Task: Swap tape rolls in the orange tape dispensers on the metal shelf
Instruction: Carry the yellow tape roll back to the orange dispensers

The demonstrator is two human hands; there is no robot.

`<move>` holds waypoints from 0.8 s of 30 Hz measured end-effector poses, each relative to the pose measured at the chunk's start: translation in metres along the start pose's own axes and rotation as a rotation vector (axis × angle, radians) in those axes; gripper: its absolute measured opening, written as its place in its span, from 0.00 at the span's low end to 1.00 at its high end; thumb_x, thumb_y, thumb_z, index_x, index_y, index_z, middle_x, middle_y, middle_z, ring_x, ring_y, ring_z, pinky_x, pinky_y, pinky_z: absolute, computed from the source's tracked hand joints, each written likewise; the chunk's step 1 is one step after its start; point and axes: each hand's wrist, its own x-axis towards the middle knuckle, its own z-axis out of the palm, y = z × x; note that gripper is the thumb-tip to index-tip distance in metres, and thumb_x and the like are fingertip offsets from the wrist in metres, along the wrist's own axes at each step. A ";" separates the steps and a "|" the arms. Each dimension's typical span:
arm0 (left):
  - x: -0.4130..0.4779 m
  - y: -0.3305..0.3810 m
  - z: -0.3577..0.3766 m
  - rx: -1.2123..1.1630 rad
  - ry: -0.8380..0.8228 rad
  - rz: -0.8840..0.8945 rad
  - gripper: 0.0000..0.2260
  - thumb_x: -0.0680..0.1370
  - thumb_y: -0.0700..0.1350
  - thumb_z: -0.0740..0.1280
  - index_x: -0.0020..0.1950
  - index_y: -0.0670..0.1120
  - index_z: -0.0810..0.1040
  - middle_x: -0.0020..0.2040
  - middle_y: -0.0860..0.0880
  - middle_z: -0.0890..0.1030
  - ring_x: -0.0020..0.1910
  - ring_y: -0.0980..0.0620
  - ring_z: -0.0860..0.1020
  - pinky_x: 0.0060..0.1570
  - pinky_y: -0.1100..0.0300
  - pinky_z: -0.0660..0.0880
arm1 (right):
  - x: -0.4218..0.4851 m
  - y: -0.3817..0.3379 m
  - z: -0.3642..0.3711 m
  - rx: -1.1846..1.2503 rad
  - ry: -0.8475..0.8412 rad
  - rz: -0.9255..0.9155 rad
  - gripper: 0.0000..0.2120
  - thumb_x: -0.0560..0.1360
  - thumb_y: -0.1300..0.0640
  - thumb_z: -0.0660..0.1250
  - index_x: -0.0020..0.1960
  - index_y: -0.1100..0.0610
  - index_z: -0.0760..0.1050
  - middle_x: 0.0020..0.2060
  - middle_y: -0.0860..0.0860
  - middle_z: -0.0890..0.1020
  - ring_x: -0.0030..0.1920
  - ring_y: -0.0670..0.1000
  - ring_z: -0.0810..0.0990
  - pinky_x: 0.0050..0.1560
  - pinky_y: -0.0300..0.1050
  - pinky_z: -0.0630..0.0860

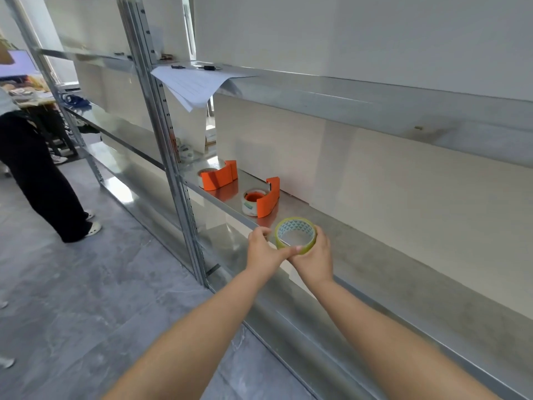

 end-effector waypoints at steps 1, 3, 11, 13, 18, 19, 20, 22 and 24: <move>0.004 -0.002 0.000 -0.002 -0.004 -0.005 0.35 0.57 0.54 0.80 0.57 0.47 0.68 0.57 0.48 0.72 0.56 0.52 0.72 0.51 0.62 0.68 | 0.002 0.001 0.003 -0.005 -0.003 0.007 0.38 0.58 0.55 0.77 0.64 0.57 0.66 0.61 0.56 0.73 0.61 0.54 0.73 0.58 0.42 0.69; 0.013 -0.006 0.001 -0.002 -0.023 -0.015 0.37 0.57 0.54 0.80 0.59 0.46 0.68 0.58 0.48 0.73 0.56 0.52 0.72 0.52 0.62 0.69 | 0.008 0.003 0.008 -0.017 -0.005 0.023 0.38 0.58 0.54 0.77 0.65 0.57 0.65 0.61 0.56 0.73 0.61 0.54 0.73 0.59 0.44 0.70; 0.075 -0.003 0.019 0.078 -0.120 0.038 0.41 0.58 0.53 0.80 0.65 0.43 0.66 0.62 0.46 0.73 0.61 0.49 0.72 0.59 0.58 0.71 | 0.060 0.018 0.031 -0.047 0.046 0.074 0.38 0.57 0.53 0.77 0.63 0.58 0.67 0.62 0.57 0.71 0.61 0.53 0.72 0.53 0.37 0.68; 0.098 -0.003 0.026 0.126 -0.151 0.042 0.41 0.58 0.54 0.80 0.65 0.44 0.67 0.63 0.46 0.72 0.60 0.49 0.72 0.56 0.60 0.70 | 0.079 0.024 0.040 -0.082 0.063 0.117 0.37 0.57 0.52 0.77 0.62 0.58 0.67 0.61 0.57 0.71 0.59 0.52 0.72 0.49 0.35 0.66; 0.140 -0.011 0.044 0.265 -0.178 0.041 0.42 0.57 0.55 0.80 0.65 0.41 0.68 0.60 0.45 0.73 0.59 0.47 0.74 0.58 0.57 0.72 | 0.113 0.048 0.061 -0.174 0.098 0.198 0.31 0.61 0.54 0.74 0.61 0.61 0.69 0.58 0.59 0.73 0.60 0.55 0.69 0.47 0.31 0.62; 0.146 -0.013 0.047 0.270 -0.196 0.036 0.41 0.56 0.55 0.80 0.64 0.41 0.69 0.59 0.45 0.75 0.58 0.47 0.75 0.57 0.56 0.73 | 0.118 0.053 0.065 -0.177 0.092 0.216 0.31 0.62 0.54 0.74 0.61 0.61 0.68 0.58 0.59 0.73 0.60 0.55 0.69 0.47 0.32 0.63; 0.152 -0.014 0.049 0.261 -0.224 0.032 0.39 0.56 0.54 0.80 0.62 0.42 0.70 0.57 0.46 0.77 0.56 0.47 0.76 0.56 0.55 0.74 | 0.122 0.055 0.068 -0.171 0.089 0.244 0.31 0.62 0.54 0.74 0.61 0.61 0.68 0.59 0.59 0.72 0.59 0.54 0.70 0.48 0.32 0.64; 0.164 -0.016 0.051 0.247 -0.274 0.038 0.34 0.56 0.52 0.80 0.57 0.43 0.72 0.52 0.47 0.80 0.51 0.47 0.79 0.54 0.51 0.77 | 0.129 0.058 0.074 -0.140 0.100 0.295 0.33 0.60 0.53 0.75 0.61 0.58 0.67 0.60 0.57 0.70 0.53 0.51 0.73 0.49 0.34 0.68; 0.178 -0.016 0.052 0.256 -0.311 0.057 0.31 0.58 0.50 0.79 0.55 0.44 0.71 0.49 0.47 0.80 0.50 0.46 0.79 0.52 0.52 0.78 | 0.137 0.059 0.078 -0.113 0.116 0.298 0.36 0.57 0.54 0.77 0.61 0.57 0.67 0.59 0.56 0.69 0.52 0.51 0.73 0.49 0.36 0.69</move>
